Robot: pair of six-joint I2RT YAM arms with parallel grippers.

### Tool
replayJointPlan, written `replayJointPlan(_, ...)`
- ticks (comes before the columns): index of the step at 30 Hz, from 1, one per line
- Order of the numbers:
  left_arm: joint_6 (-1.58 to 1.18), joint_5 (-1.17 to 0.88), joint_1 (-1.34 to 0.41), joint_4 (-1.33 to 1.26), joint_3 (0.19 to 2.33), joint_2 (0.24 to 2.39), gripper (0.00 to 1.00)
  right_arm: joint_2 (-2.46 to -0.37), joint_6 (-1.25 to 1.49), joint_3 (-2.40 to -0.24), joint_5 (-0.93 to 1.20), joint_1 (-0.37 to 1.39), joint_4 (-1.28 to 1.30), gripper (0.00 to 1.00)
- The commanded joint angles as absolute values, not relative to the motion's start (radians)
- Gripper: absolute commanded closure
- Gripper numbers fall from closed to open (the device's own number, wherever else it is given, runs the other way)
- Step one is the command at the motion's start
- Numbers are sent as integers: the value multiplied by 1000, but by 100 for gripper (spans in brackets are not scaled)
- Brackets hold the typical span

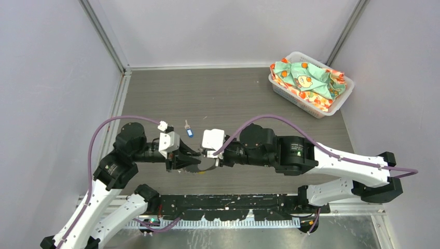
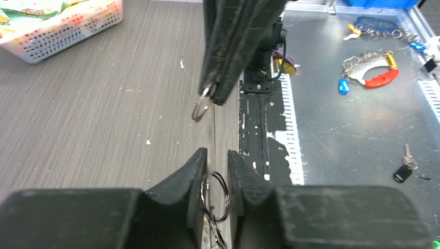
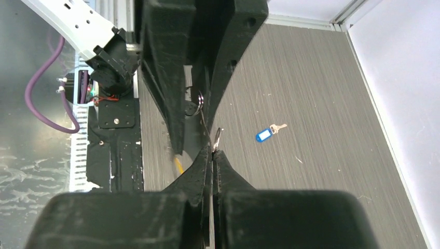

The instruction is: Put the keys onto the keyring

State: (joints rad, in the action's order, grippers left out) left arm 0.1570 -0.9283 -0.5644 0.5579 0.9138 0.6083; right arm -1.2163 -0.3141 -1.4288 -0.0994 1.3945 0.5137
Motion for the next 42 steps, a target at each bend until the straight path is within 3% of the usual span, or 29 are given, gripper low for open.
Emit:
replayJointPlan(1,137,-1007,-561,538,928,579,71,-1126,-276,-1392,-87,1369,444,99)
replayJointPlan(9,-59,-1050,-561,457,965,605,61,-1002,-150,-1156,-34,1356,102,99)
replayJointPlan(19,-299,-1087,-561,335,1114,706,48,-1025,-190,-1184,65,1356,185,99)
replayJointPlan(24,-111,-1133,-561,518,1158,738,59,-1015,-236,-1196,109,1357,202,99)
replayJointPlan(30,226,-1089,-561,752,1182,767,61,-1043,-245,-1255,168,1356,282,99)
replayJointPlan(42,201,-1146,-561,731,1194,789,71,-1080,-258,-1319,216,1357,342,99)
